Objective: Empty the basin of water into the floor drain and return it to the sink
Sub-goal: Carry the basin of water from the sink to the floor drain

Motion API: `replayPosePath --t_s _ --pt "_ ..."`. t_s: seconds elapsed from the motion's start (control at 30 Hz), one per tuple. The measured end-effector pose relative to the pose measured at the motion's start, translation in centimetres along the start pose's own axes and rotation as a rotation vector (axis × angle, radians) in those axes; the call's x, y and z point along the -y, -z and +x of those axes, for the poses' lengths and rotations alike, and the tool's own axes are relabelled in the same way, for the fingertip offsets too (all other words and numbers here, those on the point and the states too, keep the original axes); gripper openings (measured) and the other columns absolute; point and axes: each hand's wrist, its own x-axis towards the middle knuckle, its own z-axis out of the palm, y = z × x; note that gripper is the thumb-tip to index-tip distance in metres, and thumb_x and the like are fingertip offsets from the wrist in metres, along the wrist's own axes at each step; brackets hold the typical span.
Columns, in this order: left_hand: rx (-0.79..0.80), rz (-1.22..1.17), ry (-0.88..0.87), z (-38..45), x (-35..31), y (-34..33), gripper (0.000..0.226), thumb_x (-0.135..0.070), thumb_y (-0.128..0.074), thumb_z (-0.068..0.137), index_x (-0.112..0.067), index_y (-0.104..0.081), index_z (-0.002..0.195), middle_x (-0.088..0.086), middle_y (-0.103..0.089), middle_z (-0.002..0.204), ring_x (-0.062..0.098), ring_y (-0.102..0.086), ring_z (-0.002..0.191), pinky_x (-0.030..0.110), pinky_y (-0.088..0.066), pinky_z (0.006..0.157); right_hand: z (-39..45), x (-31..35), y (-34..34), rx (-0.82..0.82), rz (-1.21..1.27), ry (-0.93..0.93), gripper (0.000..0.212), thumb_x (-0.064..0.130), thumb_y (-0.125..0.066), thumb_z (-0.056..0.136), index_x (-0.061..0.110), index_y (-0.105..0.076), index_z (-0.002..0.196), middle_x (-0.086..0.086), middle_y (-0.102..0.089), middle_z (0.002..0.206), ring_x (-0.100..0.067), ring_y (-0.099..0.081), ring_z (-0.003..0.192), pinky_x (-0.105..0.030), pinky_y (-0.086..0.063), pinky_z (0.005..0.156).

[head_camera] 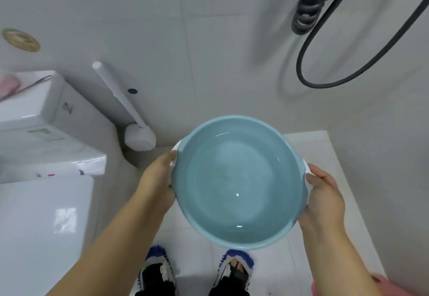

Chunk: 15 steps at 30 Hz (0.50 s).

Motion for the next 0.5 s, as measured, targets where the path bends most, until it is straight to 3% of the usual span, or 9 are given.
replayPosePath --t_s 0.1,0.4,0.5 --pt "0.01 0.003 0.019 3.9 2.6 2.0 0.022 -0.021 -0.053 0.099 -0.014 -0.07 0.111 0.007 -0.079 0.104 0.026 -0.073 0.099 0.045 -0.055 0.095 2.7 -4.0 -1.2 0.017 -0.009 -0.023 0.03 0.002 -0.052 0.094 0.02 -0.07 0.11 0.005 -0.068 0.104 -0.021 -0.068 0.086 -0.044 -0.056 0.085" --pt "-0.066 -0.016 0.012 14.6 8.8 5.3 0.021 -0.018 -0.049 0.102 -0.011 -0.068 0.098 0.007 -0.077 0.091 0.024 -0.07 0.088 0.038 -0.054 0.074 12.1 -14.8 -4.5 0.068 -0.022 -0.05 0.029 0.003 -0.054 0.095 0.021 -0.07 0.111 0.001 -0.069 0.113 -0.025 -0.069 0.091 -0.04 -0.057 0.076" --pt "-0.064 -0.044 0.022 18.9 10.9 6.0 0.023 -0.021 -0.048 0.104 -0.009 -0.068 0.108 0.009 -0.075 0.102 0.026 -0.07 0.095 0.038 -0.053 0.074 15.4 -17.9 -5.8 0.077 -0.021 -0.045 0.03 0.003 -0.053 0.095 0.02 -0.07 0.113 0.002 -0.068 0.114 -0.024 -0.069 0.093 -0.038 -0.056 0.074"
